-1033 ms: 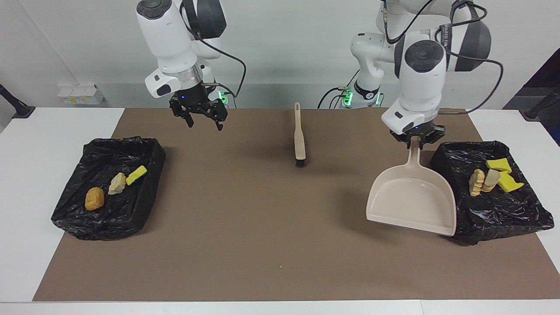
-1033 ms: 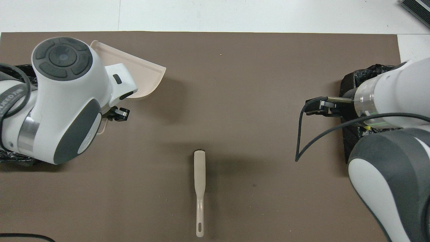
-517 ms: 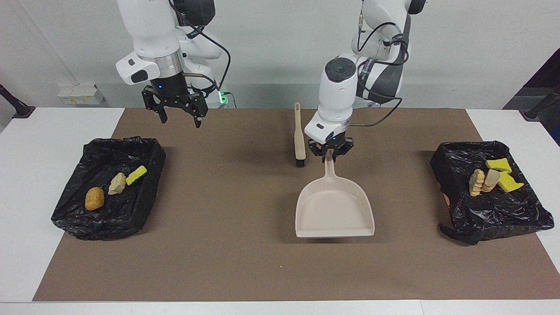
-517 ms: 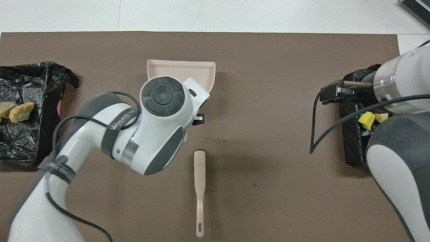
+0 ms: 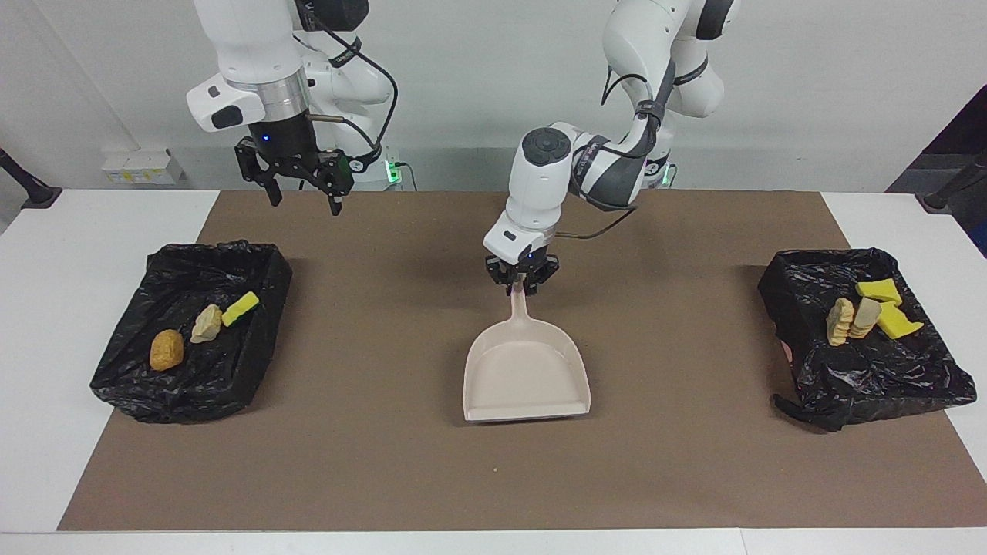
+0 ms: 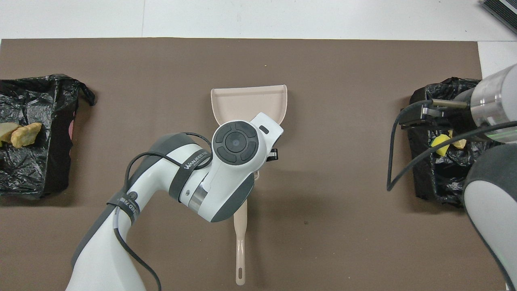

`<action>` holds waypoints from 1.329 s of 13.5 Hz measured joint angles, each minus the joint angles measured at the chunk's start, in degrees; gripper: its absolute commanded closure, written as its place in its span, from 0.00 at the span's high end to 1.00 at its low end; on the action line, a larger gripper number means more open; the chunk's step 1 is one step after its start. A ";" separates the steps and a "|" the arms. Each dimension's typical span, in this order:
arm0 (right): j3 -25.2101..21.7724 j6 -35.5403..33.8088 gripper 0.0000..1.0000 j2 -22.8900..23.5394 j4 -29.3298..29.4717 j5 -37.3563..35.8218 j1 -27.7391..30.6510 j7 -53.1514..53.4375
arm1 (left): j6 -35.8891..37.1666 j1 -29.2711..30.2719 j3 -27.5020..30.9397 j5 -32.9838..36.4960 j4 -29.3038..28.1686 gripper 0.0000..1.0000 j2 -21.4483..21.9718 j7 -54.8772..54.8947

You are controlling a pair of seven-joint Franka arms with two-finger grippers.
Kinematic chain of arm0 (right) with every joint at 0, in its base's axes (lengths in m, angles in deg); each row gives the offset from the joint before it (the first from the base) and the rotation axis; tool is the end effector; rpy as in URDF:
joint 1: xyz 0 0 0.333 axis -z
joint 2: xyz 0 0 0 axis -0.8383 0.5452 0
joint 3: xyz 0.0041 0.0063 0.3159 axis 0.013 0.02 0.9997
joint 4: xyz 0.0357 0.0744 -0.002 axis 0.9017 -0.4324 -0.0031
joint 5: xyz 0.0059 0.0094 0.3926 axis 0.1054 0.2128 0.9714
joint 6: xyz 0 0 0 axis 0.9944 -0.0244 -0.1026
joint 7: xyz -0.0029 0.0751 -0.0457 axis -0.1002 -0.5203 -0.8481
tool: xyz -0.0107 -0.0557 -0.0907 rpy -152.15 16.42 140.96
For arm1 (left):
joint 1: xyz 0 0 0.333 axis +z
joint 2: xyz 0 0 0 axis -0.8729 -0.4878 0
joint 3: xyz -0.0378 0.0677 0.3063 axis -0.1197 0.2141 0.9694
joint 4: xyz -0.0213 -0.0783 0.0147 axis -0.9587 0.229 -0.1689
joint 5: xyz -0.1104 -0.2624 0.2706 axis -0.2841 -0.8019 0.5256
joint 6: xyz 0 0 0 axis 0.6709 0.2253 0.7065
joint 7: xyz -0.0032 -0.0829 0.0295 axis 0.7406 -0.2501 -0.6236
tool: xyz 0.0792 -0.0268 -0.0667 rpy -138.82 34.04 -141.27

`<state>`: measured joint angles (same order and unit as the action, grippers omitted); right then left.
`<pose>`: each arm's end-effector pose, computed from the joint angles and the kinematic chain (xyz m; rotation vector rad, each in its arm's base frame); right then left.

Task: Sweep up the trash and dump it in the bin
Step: 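Place the empty dustpan on the table center with the left gripper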

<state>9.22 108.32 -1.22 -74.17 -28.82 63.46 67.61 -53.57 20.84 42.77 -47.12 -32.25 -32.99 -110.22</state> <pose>0.5472 0.0900 0.6506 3.0715 -0.2960 0.0948 0.4933 -0.4258 0.3908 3.0582 -0.0067 0.0551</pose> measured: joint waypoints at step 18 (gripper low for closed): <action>-7.56 -3.44 1.00 -0.38 -0.26 1.18 -5.70 -5.06 | 0.12 6.19 3.65 -1.30 -4.87 1.00 4.64 4.88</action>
<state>1.66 104.88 -1.59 -74.42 -27.64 57.76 62.54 -53.45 27.03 46.42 -48.42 -37.12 -28.35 -105.34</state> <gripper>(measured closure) 0.000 0.000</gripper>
